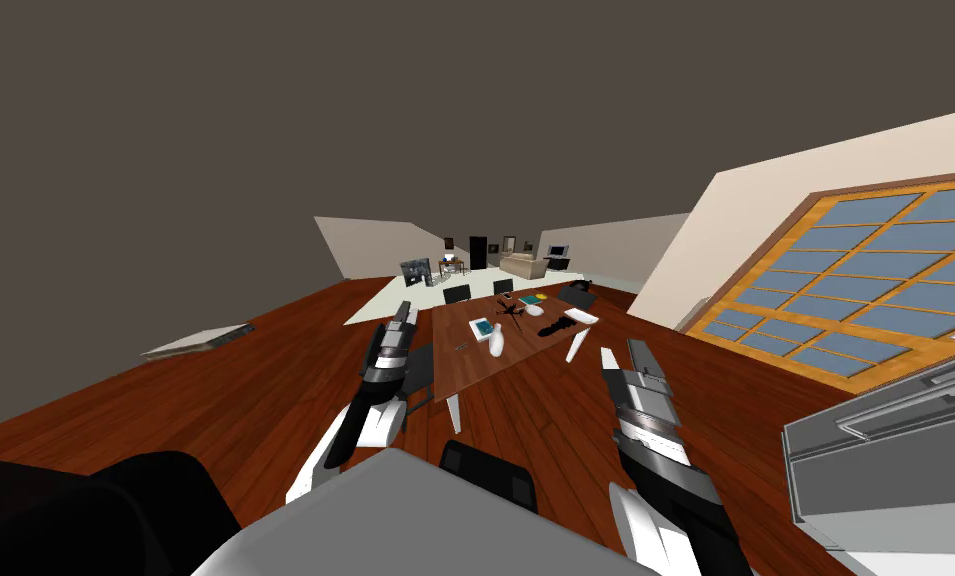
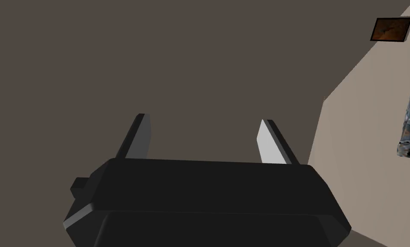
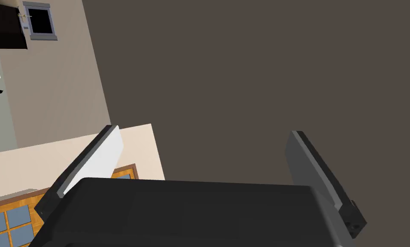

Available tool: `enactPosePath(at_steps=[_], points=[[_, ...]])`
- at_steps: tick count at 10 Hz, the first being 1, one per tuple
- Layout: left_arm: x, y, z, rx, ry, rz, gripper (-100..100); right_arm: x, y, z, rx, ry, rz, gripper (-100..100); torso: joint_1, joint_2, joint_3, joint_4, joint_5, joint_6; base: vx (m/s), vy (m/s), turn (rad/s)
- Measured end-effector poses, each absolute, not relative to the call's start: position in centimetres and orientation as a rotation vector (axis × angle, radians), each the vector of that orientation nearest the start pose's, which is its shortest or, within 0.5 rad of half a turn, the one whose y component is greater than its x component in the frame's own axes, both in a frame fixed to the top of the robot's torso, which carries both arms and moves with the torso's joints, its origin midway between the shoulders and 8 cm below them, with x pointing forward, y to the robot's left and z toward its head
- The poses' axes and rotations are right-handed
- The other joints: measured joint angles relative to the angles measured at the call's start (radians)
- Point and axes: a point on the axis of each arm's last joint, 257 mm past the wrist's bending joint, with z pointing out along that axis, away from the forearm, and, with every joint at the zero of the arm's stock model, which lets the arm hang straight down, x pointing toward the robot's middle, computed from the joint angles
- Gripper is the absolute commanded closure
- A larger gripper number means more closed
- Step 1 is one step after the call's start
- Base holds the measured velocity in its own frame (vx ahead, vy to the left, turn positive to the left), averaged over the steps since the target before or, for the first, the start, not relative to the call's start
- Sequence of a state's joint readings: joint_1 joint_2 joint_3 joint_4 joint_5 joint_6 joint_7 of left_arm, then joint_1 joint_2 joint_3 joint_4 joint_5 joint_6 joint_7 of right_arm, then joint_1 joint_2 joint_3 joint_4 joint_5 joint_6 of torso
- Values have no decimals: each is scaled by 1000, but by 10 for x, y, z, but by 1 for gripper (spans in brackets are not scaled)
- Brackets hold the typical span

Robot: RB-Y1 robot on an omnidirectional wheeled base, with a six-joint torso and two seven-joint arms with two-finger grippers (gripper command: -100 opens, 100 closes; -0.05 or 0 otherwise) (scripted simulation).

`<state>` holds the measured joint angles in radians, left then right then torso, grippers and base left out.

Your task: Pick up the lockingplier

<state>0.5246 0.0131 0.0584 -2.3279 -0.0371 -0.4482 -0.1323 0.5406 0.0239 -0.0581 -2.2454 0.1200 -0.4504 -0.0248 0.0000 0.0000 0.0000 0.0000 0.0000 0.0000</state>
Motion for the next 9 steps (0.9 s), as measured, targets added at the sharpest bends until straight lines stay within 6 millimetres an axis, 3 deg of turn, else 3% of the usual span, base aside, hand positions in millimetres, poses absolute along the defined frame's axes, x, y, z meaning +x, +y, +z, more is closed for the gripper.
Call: enactPosePath(at_steps=[2, 5, 8, 9], points=[[350, 307, 4, -654, 745, -1113, -100, 353, -297, -15, 702, 736, 1146, 0, 0, 2, 1, 0, 0, 0, -26, -8, -177], [363, 321, -15, -740, 790, -1141, -100, 353, -297, -15, 702, 736, 1146, 0, 0, 1, 1, 0, 0, 0, -21, -4, -231], [379, 348, -70, -913, 853, -1167, -100, 353, -297, -15, 702, 736, 1146, 0, 1, 2, 1, 0, 0, 0, -23, 7, -226], [383, 354, -77, -946, 861, -1171, -100, 353, -298, -15, 702, 736, 1146, 0, 1, 1, 1, 0, 0, 0, -13, 1, -213]])
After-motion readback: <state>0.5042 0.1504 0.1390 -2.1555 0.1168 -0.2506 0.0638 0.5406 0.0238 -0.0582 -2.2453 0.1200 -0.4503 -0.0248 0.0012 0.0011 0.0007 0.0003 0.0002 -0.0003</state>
